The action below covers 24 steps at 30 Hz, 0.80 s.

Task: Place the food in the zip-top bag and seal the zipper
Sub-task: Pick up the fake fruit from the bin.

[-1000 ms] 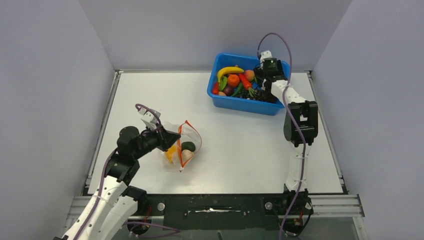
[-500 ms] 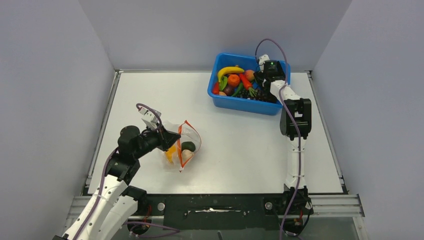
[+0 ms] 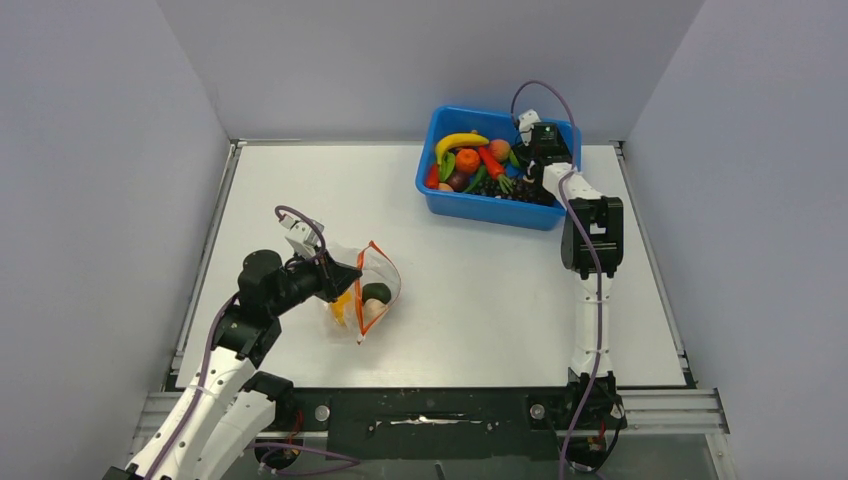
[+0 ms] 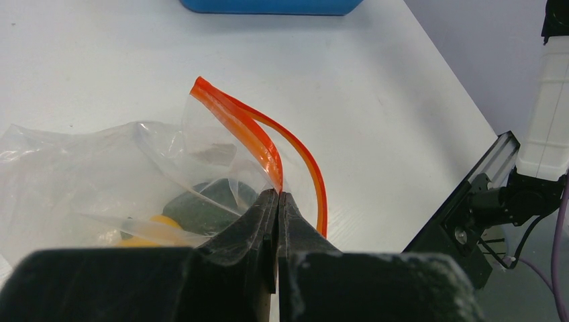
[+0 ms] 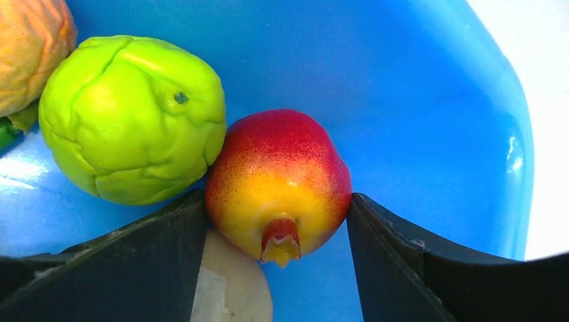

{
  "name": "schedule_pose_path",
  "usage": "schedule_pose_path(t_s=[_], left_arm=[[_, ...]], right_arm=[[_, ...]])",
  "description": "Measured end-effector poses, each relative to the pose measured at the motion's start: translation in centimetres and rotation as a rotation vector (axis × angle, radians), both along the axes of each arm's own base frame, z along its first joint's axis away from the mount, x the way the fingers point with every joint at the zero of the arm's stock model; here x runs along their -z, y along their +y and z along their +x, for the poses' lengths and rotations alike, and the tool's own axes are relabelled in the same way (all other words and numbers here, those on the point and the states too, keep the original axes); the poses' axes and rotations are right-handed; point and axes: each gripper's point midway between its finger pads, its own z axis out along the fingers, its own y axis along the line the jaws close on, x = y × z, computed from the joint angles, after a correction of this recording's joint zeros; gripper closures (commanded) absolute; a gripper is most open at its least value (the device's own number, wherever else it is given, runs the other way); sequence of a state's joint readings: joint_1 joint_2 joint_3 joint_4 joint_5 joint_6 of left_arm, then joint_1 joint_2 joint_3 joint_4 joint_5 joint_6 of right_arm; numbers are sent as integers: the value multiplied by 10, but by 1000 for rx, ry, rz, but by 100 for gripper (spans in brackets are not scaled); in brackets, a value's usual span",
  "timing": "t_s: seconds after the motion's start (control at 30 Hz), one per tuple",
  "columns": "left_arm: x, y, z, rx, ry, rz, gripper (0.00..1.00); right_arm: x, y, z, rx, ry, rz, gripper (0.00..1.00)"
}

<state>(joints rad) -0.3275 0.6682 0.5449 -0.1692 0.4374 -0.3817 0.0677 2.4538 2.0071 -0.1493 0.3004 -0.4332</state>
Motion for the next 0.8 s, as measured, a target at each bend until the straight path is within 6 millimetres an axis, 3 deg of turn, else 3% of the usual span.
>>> schedule_pose_path(t_s=[0.3,0.4,0.8], left_arm=[[0,0,0,0,1,1,100],[0,0,0,0,0,1,100],[-2,1,0,-7,-9,0,100]], right_arm=[[2,0,0,5,-30,5,50],[1,4,-9,14,-35,26,51],[-44,16,-50,61,-71,131,55]])
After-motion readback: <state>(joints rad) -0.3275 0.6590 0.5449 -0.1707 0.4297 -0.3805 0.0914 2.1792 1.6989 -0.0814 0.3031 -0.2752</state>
